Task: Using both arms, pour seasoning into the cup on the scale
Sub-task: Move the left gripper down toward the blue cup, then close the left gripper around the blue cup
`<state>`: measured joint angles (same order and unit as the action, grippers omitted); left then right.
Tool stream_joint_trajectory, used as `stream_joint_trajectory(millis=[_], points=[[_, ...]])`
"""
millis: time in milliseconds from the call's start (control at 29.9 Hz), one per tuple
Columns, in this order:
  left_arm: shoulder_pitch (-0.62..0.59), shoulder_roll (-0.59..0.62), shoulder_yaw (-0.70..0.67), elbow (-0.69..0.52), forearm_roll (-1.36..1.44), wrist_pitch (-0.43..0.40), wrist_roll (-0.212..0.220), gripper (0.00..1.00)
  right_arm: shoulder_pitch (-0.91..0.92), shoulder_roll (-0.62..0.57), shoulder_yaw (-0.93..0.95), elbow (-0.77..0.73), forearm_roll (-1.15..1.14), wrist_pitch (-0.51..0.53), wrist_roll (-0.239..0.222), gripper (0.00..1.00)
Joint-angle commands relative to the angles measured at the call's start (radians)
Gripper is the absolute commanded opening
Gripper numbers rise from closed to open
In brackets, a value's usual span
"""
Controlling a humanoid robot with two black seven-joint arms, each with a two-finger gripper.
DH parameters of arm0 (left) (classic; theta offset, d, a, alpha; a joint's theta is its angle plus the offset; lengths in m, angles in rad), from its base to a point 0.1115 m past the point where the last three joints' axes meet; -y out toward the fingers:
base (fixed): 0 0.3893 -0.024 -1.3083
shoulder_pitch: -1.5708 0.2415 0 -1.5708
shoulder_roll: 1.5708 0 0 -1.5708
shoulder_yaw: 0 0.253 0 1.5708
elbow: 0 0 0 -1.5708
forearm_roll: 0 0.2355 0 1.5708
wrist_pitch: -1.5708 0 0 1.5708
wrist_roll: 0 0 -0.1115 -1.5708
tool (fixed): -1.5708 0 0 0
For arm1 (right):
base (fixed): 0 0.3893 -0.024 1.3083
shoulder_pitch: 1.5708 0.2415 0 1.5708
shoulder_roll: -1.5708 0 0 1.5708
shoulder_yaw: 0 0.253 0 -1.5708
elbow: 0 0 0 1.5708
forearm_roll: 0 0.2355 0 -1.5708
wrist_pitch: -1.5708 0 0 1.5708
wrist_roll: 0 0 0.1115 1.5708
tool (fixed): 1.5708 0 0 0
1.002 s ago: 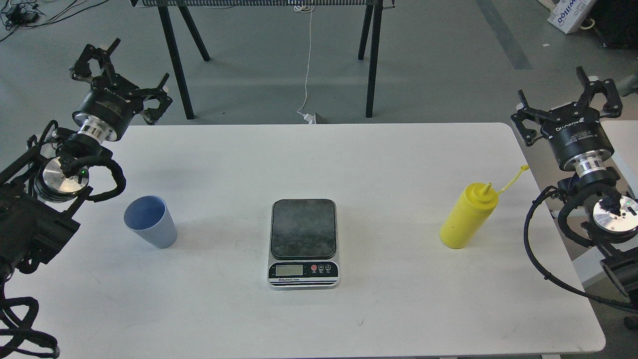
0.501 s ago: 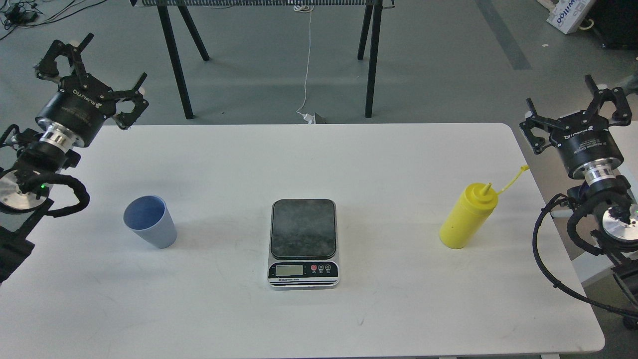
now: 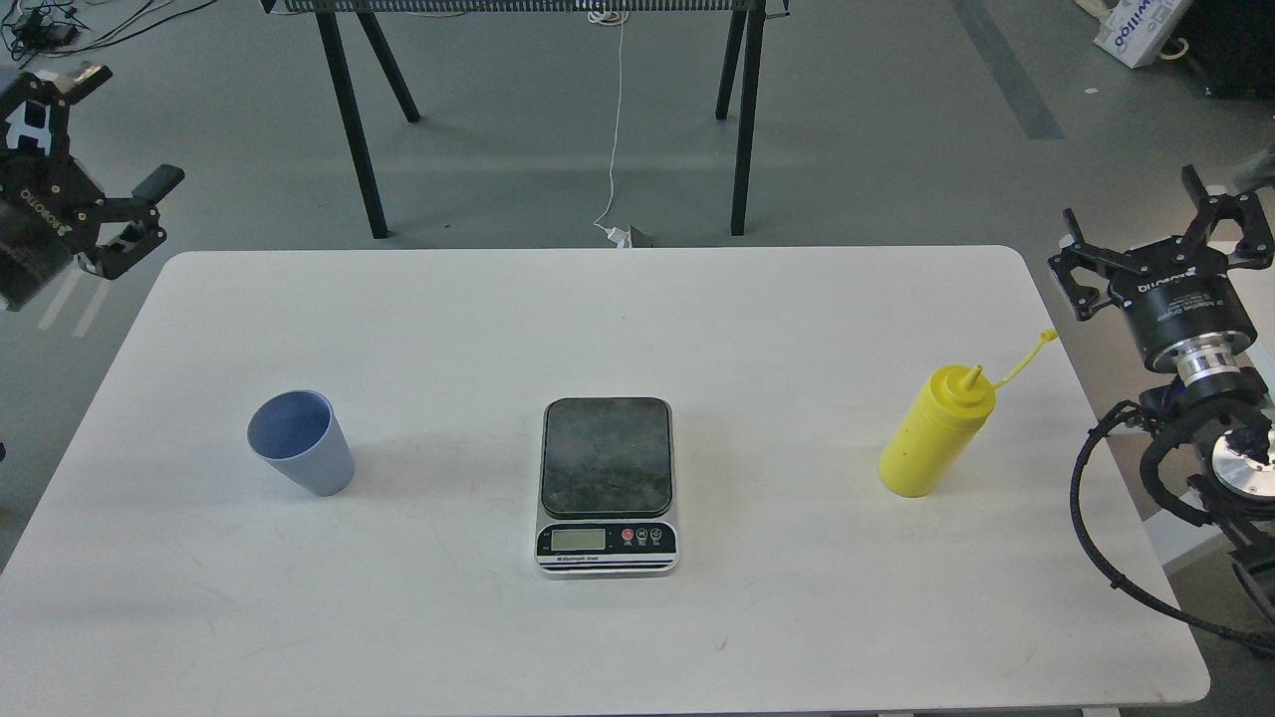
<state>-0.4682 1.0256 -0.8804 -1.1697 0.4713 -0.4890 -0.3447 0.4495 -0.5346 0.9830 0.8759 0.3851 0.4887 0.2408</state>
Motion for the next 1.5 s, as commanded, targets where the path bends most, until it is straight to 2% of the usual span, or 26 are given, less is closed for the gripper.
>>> stream_joint_trajectory(millis=[0, 100, 234, 334, 501, 701, 801, 1135, 1302, 1469], points=[[0.031, 0.034, 0.003, -0.064, 0.113, 0.000, -0.002, 0.98, 0.000, 0.001, 0.003, 0.000, 0.000, 0.000, 0.000, 1.00], [0.037, 0.022, 0.017, -0.065, 0.327, 0.035, -0.016, 0.95, 0.000, 0.001, 0.003, 0.000, 0.000, 0.000, 0.002, 1.00], [0.040, -0.025, 0.034, -0.059, 0.684, 0.168, -0.056, 0.91, 0.000, -0.001, 0.003, -0.002, 0.000, 0.000, 0.003, 1.00], [0.040, -0.048, 0.064, -0.053, 0.884, 0.234, -0.063, 0.90, -0.006, -0.001, 0.003, -0.002, 0.000, 0.000, 0.003, 1.00], [0.034, -0.050, 0.184, -0.053, 1.044, 0.296, -0.065, 0.90, -0.012, -0.001, 0.003, -0.002, 0.000, 0.000, 0.002, 1.00], [0.033, -0.055, 0.331, 0.014, 1.219, 0.469, -0.065, 0.89, -0.012, 0.001, 0.002, -0.002, -0.002, 0.000, 0.003, 1.00], [0.028, -0.073, 0.394, 0.062, 1.271, 0.521, -0.065, 0.87, -0.012, 0.004, 0.002, -0.003, -0.003, 0.000, 0.002, 1.00], [0.028, -0.116, 0.411, 0.110, 1.273, 0.530, -0.065, 0.70, -0.011, 0.013, -0.003, -0.003, -0.005, 0.000, 0.003, 1.00], [0.029, -0.130, 0.413, 0.148, 1.274, 0.530, -0.062, 0.69, -0.012, 0.012, -0.001, -0.003, -0.005, 0.000, 0.003, 1.00], [0.023, -0.136, 0.477, 0.151, 1.270, 0.532, -0.062, 0.66, -0.012, 0.013, -0.003, -0.003, -0.005, 0.000, 0.002, 1.00]])
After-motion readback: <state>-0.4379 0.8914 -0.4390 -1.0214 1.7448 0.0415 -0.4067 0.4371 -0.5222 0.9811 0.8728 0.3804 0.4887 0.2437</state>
